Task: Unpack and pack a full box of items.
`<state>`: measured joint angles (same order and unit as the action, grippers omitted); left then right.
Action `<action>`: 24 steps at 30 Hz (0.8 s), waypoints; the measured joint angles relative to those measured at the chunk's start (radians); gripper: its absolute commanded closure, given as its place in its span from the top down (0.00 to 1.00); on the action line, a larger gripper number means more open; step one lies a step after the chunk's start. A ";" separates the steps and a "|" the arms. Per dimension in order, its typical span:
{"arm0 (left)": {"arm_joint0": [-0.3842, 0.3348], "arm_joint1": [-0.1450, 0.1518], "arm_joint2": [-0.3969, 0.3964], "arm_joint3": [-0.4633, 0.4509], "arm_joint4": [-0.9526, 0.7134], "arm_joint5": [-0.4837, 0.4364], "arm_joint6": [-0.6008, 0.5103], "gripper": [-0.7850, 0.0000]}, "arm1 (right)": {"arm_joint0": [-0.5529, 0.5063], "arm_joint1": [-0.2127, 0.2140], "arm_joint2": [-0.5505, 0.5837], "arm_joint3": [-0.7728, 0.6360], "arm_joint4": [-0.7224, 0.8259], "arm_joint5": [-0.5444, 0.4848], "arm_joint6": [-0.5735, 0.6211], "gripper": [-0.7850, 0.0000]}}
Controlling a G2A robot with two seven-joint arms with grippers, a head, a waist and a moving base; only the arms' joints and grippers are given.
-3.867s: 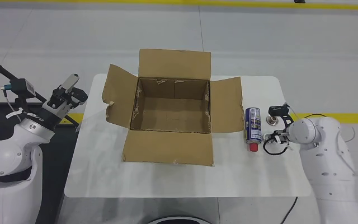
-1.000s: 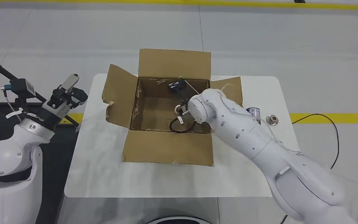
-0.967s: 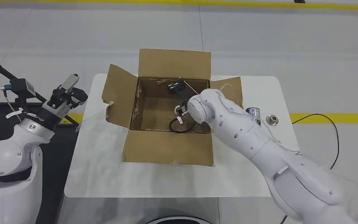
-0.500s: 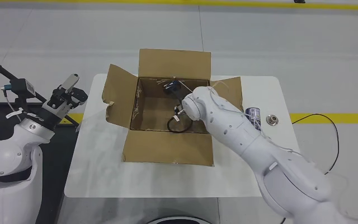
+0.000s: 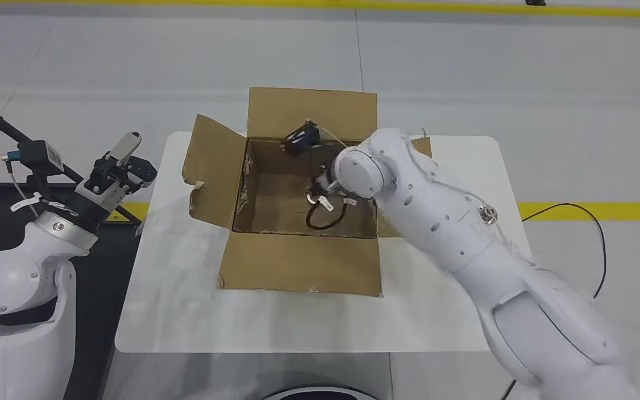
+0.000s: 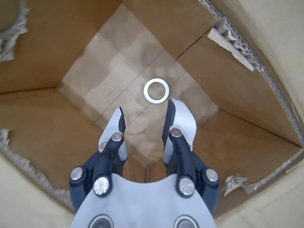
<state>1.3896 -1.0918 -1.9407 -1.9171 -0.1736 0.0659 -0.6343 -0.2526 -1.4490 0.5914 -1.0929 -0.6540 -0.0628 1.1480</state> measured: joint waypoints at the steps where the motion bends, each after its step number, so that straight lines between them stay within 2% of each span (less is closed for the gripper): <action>1: 0.000 0.000 0.000 0.000 0.000 0.000 0.000 1.00 | -0.017 0.016 0.029 -0.040 -0.002 -0.006 0.020 0.51; 5: 0.000 0.000 0.000 0.000 0.000 0.000 0.000 1.00 | -0.111 0.089 0.180 -0.236 -0.026 -0.020 0.120 0.55; 9: 0.000 0.000 0.000 0.000 0.000 0.000 0.000 1.00 | -0.236 0.160 0.381 -0.452 -0.050 -0.042 0.225 0.67; 14: 0.000 0.000 0.000 0.000 0.000 0.000 0.000 1.00 | -0.365 0.225 0.638 -0.623 -0.131 -0.051 0.301 0.67; 18: 0.000 0.000 0.000 0.000 0.000 0.000 0.000 1.00 | -0.433 0.264 0.834 -0.642 -0.251 -0.052 0.328 0.69; 21: 0.000 0.000 0.000 0.000 0.000 0.000 0.000 1.00 | -0.456 0.284 0.924 -0.590 -0.365 -0.050 0.323 0.70; 24: 0.000 0.000 0.000 0.000 0.000 0.000 0.000 1.00 | -0.461 0.297 0.965 -0.499 -0.459 -0.039 0.300 0.70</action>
<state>1.3896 -1.0918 -1.9407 -1.9171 -0.1736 0.0659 -0.6343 -0.7140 -1.1523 1.5561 -1.5923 -1.1129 -0.1015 1.4481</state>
